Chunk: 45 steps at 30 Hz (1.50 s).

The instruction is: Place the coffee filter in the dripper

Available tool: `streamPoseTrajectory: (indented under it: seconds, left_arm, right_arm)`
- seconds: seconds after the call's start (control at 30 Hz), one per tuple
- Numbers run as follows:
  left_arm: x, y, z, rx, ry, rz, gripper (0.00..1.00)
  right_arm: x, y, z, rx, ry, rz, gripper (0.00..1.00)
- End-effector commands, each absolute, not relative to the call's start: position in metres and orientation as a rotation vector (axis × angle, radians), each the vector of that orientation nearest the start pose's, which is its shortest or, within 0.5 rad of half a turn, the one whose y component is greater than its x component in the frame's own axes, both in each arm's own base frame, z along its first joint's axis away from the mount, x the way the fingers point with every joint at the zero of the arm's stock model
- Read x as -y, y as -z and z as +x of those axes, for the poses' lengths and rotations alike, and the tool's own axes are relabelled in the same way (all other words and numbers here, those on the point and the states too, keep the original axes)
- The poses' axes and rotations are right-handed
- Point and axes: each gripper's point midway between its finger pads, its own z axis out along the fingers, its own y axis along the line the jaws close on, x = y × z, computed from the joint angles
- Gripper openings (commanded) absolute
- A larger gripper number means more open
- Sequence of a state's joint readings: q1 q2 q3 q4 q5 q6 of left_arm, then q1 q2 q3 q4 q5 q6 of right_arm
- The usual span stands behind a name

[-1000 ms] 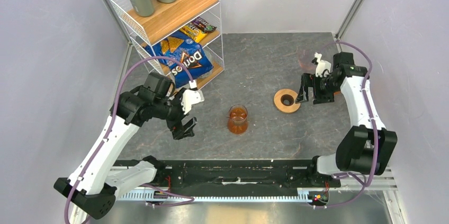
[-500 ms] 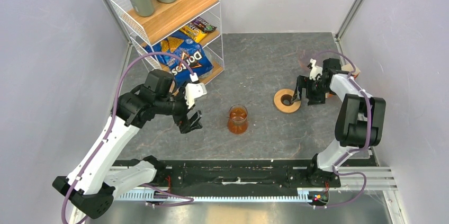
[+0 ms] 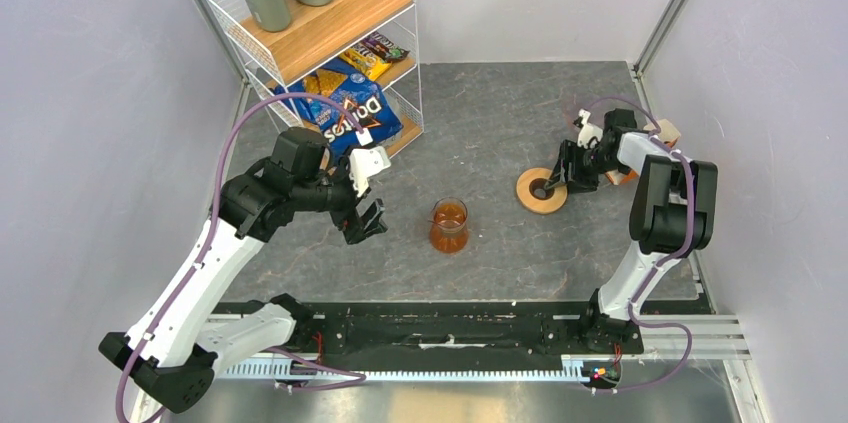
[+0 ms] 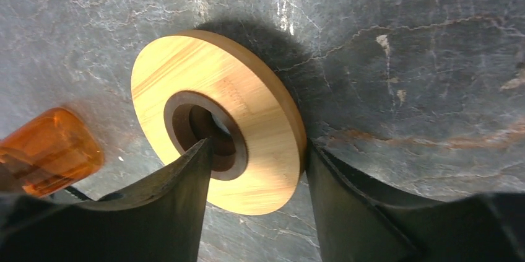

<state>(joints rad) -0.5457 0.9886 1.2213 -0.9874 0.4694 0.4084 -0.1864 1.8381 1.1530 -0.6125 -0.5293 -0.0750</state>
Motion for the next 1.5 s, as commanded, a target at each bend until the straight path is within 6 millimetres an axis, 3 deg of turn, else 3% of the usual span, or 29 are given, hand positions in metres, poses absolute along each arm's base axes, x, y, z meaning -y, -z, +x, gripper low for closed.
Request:
streamPoseTrajectory:
  seconds: [0.0,0.33,0.6,0.7,0.77,1.0,1.17,1.3,1.47]
  left_arm:
    - [0.189,-0.263,0.184,-1.905,0.617,1.236,0.93]
    - [0.193,-0.260,0.188,-1.903,0.627,1.236,0.93]
    - [0.196,-0.259,0.190,-1.909,0.641,1.221,0.93]
    - [0.196,-0.260,0.191,-1.908,0.640,1.209,0.93]
    - [0.197,-0.260,0.191,-1.906,0.643,1.205,0.93]
    - [0.200,-0.262,0.192,-1.897,0.662,1.197,0.93]
    - [0.202,-0.264,0.193,-1.890,0.670,1.190,0.93]
    - [0.203,-0.264,0.193,-1.894,0.683,1.178,0.93]
    - [0.203,-0.265,0.189,-1.903,0.702,1.163,0.93]
  right_arm:
    - [-0.033,-0.044,0.364,-2.652,-0.794,0.034,0.59]
    - [-0.046,-0.072,0.361,-2.576,-0.874,0.020,0.45]
    - [-0.057,-0.089,0.359,-2.528,-0.964,0.044,0.19]
    - [-0.062,-0.100,0.355,-2.511,-1.005,0.073,0.00]
    - [-0.065,-0.112,0.352,-2.489,-1.027,0.073,0.00]
    - [-0.083,-0.183,0.341,-2.362,-1.155,0.046,0.00]
    - [-0.101,-0.229,0.322,-2.273,-1.307,0.049,0.00]
    - [-0.130,-0.262,0.305,-2.210,-1.465,0.024,0.00]
    - [-0.187,-0.287,0.285,-2.144,-1.654,-0.092,0.00]
